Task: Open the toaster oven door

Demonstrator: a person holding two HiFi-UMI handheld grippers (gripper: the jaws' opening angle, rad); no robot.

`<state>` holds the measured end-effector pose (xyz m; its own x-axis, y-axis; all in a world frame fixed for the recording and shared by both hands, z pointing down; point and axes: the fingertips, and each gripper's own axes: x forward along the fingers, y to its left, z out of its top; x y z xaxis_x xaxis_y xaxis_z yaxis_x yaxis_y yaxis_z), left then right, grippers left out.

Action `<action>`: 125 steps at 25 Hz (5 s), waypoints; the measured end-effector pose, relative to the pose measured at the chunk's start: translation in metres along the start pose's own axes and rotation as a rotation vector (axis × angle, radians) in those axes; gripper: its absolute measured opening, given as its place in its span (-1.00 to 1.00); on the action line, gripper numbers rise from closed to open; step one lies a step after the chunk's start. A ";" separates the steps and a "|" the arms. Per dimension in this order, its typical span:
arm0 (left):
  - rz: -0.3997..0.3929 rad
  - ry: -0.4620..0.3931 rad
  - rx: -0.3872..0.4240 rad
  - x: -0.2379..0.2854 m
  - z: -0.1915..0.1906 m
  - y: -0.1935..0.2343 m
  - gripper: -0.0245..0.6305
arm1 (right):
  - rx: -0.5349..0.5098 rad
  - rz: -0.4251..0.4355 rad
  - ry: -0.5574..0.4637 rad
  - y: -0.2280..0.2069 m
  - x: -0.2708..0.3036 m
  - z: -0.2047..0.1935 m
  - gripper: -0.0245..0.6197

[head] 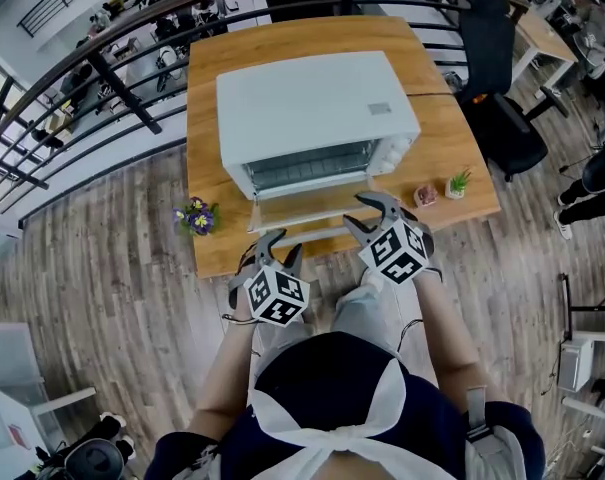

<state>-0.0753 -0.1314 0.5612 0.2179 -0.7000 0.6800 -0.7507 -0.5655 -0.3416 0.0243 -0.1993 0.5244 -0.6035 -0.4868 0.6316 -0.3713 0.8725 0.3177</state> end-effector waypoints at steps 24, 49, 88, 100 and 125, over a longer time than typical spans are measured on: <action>-0.045 0.007 -0.040 -0.001 -0.017 -0.018 -0.39 | -0.002 0.041 0.039 0.023 0.006 -0.022 -0.55; 0.003 -0.188 -0.323 -0.069 -0.006 0.044 -0.79 | 0.042 0.002 0.081 0.034 0.010 -0.033 -0.51; -0.054 -0.177 -0.310 -0.047 0.004 0.036 -0.81 | -0.004 0.053 0.228 0.081 0.024 -0.087 -0.49; -0.060 -0.172 -0.313 -0.043 0.002 0.041 -0.81 | -0.009 0.076 0.272 0.092 0.032 -0.101 -0.47; -0.097 -0.177 -0.301 -0.030 0.011 0.037 -0.81 | -0.020 0.105 0.367 0.115 0.054 -0.128 -0.44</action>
<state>-0.1027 -0.1362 0.5208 0.3815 -0.7291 0.5681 -0.8655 -0.4976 -0.0574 0.0395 -0.1194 0.6852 -0.3430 -0.3505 0.8715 -0.3051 0.9190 0.2495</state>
